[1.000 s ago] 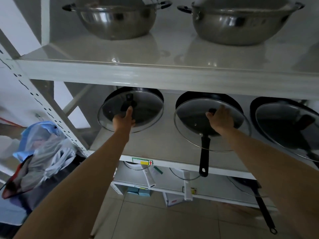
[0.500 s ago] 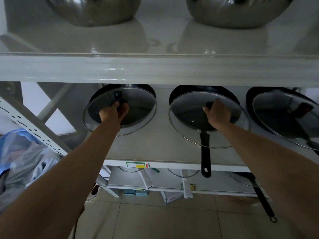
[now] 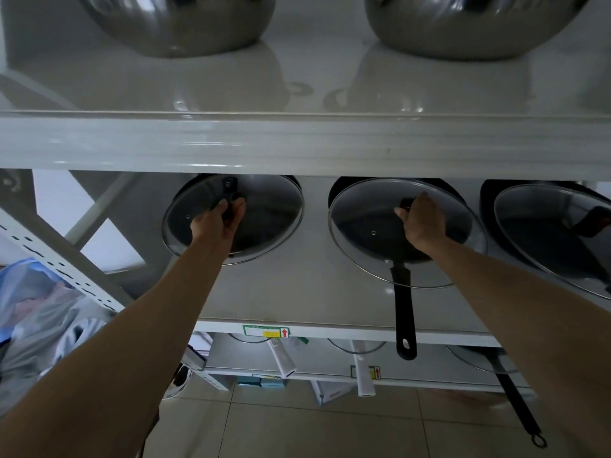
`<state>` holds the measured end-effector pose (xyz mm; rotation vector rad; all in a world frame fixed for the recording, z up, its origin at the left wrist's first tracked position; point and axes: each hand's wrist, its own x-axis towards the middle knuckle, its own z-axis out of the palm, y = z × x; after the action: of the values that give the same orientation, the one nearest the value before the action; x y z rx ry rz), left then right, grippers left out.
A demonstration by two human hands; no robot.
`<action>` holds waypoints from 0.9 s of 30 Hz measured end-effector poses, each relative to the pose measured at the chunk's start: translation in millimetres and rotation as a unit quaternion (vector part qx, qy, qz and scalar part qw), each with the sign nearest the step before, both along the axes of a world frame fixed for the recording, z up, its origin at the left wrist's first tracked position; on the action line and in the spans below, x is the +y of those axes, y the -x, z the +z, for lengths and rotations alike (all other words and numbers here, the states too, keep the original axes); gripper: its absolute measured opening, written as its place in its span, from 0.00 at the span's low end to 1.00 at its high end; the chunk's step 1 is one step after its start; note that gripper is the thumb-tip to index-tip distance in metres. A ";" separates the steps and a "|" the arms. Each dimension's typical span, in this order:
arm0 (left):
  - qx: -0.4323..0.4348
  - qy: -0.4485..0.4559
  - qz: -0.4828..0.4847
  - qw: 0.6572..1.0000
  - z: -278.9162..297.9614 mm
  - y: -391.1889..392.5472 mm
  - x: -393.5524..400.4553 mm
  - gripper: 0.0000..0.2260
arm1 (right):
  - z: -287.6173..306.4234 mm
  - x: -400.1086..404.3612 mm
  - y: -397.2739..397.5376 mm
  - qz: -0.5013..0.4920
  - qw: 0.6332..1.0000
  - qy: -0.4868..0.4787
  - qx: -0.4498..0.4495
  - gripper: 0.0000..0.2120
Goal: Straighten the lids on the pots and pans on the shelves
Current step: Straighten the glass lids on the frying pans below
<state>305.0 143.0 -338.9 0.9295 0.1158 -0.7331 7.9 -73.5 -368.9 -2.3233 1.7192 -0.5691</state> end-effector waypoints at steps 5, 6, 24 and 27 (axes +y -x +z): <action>-0.008 -0.007 0.003 1.000 1.4 -5.7 -6.8 0.02 | -1.1 -12.5 -3.2 0.005 1.000 0.003 -0.020 0.22; -0.010 -0.005 0.002 1.000 1.2 -6.5 -8.8 0.03 | -1.0 -15.0 -4.2 0.004 1.000 0.003 -0.018 0.22; -0.005 -0.014 0.015 1.000 -5.5 -16.2 -30.2 0.02 | 2.7 -43.7 -20.8 0.021 1.000 0.010 0.016 0.18; -0.012 -0.017 0.021 1.000 -6.4 -14.9 -30.2 0.02 | 1.2 -45.5 -22.9 0.019 1.000 0.009 0.008 0.17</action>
<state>320.0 112.7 -345.3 0.9652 0.1261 -0.6830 30.8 -119.0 -367.6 -2.3738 1.6803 -0.5635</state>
